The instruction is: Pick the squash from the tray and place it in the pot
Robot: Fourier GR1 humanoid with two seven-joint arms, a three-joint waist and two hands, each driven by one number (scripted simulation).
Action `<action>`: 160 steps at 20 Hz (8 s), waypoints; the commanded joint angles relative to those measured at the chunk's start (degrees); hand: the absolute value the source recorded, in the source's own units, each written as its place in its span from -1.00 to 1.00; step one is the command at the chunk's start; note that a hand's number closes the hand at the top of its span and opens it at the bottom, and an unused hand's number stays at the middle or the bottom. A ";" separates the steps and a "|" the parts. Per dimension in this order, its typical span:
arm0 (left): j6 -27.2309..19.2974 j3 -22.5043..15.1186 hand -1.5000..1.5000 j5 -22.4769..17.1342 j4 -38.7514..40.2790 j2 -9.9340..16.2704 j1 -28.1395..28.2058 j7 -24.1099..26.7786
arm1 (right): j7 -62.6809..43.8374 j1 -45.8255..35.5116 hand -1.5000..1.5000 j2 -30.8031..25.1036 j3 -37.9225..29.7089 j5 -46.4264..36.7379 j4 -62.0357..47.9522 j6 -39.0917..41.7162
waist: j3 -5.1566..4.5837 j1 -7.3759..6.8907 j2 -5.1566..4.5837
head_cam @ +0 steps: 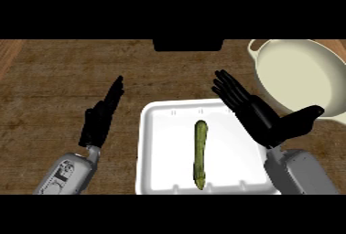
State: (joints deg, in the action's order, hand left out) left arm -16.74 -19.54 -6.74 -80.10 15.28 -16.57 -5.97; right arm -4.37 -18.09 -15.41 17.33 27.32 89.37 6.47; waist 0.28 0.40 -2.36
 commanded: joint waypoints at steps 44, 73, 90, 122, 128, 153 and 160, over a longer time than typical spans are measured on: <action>1.53 16.91 0.00 -2.87 -15.82 1.14 10.49 -2.87 | -9.97 -5.39 -1.00 -2.78 13.85 -48.68 -1.87 17.82 | -0.28 -0.73 2.40; 10.05 25.79 0.00 -1.03 -14.45 -0.26 5.39 -8.20 | -0.57 -1.34 -1.00 9.86 8.21 -73.60 -20.65 14.58 | -0.27 -0.57 2.35; 7.98 24.95 0.00 3.09 -13.67 -3.77 5.41 -6.52 | 17.62 7.69 1.00 1.97 12.97 -82.06 -13.71 11.22 | -0.28 0.00 2.53; 8.41 24.78 0.00 3.20 -15.87 -4.41 5.12 -9.84 | 19.48 21.81 1.00 -20.11 -34.61 -31.15 17.95 10.34 | -0.26 -0.73 2.31; 8.50 25.03 0.00 3.64 -16.49 -4.18 4.28 -10.96 | 17.06 8.31 1.00 -23.44 -35.58 -29.25 3.42 13.50 | -0.26 -0.99 2.29; 12.17 26.70 0.00 2.07 -8.96 -3.85 1.24 -4.62 | 38.39 -26.05 -1.00 -18.51 -28.59 -61.44 -64.44 -13.22 | -0.14 -3.67 1.09; 10.52 23.99 0.00 3.36 -13.28 -6.29 3.31 -6.22 | 47.67 -28.17 -1.00 -18.87 -30.77 -57.54 -73.25 0.44 | 0.01 -4.24 1.05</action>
State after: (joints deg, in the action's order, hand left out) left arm -5.85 5.63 -3.83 -92.01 10.24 -14.78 -12.56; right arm 39.83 -44.20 -33.87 -12.17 -31.99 20.90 0.38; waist 0.25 -3.52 -1.30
